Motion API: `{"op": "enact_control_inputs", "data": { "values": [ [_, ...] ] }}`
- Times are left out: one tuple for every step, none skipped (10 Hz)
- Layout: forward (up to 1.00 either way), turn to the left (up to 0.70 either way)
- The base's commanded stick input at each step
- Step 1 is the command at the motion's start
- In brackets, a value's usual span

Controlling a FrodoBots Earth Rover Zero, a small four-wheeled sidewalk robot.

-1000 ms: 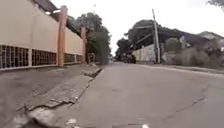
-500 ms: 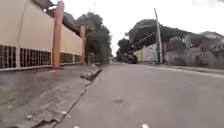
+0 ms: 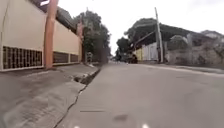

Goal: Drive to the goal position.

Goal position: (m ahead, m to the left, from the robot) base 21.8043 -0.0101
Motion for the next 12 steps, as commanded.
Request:
{"op": "enact_control_inputs", "data": {
  "values": [
    [1.00, -0.07],
    [1.00, -0.07],
    [1.00, -0.07],
    [1.00, -0.07],
    [1.00, -0.07],
    [1.00, -0.07],
    [1.00, -0.07],
    [1.00, -0.07],
    [1.00, -0.07],
    [1.00, -0.07],
    [1.00, -0.06],
    [1.00, -0.06]
  ]
}}
